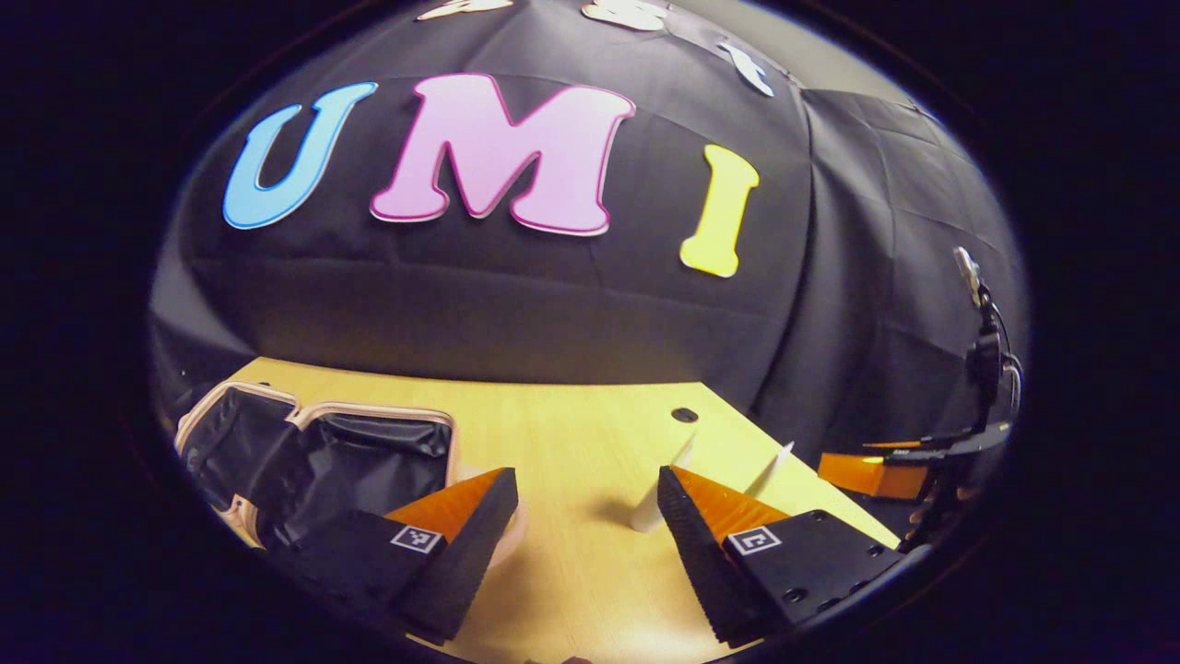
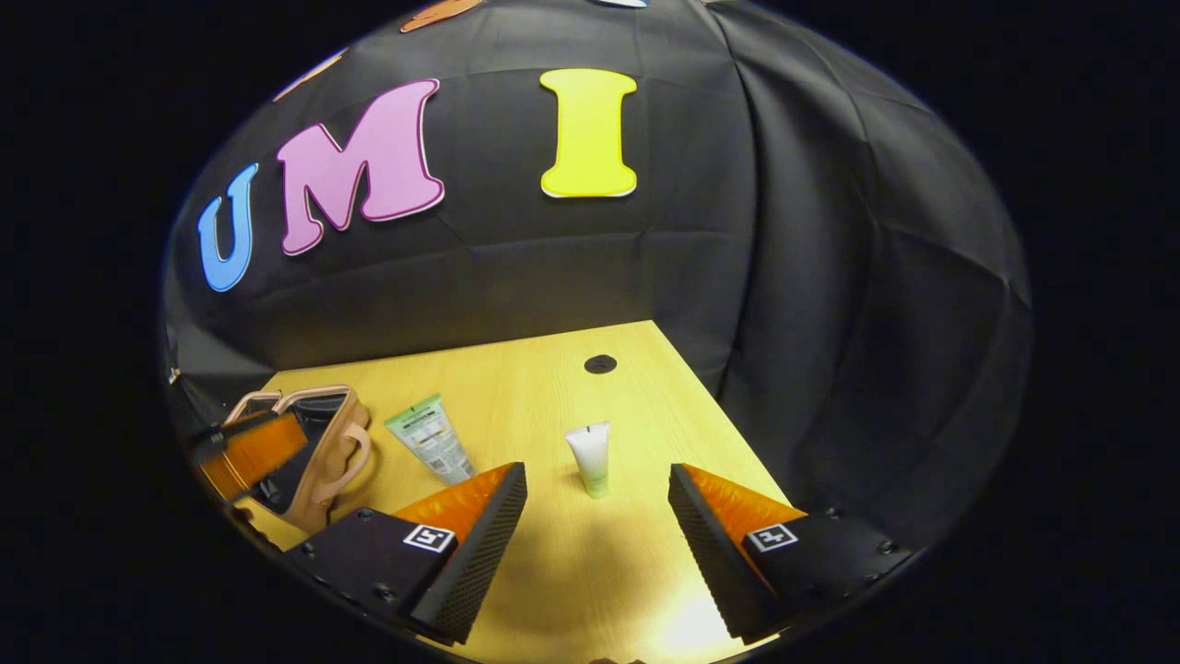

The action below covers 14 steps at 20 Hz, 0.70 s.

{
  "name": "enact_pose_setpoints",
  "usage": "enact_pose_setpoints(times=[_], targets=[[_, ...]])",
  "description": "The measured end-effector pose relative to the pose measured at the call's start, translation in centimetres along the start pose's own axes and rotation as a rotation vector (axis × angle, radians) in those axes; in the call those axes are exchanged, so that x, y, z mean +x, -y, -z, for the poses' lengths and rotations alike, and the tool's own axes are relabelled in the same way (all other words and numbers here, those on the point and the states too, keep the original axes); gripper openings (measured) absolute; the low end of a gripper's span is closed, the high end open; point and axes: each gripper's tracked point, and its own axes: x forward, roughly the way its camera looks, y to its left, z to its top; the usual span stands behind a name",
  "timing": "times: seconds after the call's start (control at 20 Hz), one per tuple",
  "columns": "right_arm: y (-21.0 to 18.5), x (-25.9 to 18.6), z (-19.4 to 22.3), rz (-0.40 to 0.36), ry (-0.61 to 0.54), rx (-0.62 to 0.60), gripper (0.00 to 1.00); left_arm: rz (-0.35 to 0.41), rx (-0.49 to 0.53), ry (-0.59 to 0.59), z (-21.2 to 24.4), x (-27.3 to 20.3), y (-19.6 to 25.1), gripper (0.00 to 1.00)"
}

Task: First open the suitcase, pack the skin care products into it, and then close the suitcase.

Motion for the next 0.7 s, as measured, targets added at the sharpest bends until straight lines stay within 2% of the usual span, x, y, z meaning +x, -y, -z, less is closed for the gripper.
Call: enact_pose_setpoints(times=[0.05,0.2,0.35,0.55,0.65,0.7], targets=[[0.1,0.7,0.4,-0.006,-0.005,0.001,0.98,0.019,0.012,-0.031,1.2,1.0,1.0,0.96],[0.1,3.0,2.0,-0.023,-0.036,0.007,0.98,0.073,0.016,-0.092,4.6,5.9,3.6,0.96],[0.5,5.1,3.3,-0.015,-0.060,0.028,0.99,0.113,0.015,-0.068,5.3,10.3,5.2,0.96],[1.1,8.1,4.0,-0.012,-0.054,0.045,0.99,0.119,0.105,-0.104,6.7,14.4,6.5,0.97],[1.8,9.4,4.3,0.007,-0.053,0.057,0.98,0.108,0.113,-0.132,7.7,16.2,6.9,0.96],[1.9,9.9,4.5,0.010,-0.057,0.071,0.98,0.090,0.117,-0.149,8.1,16.7,6.7,0.93]])
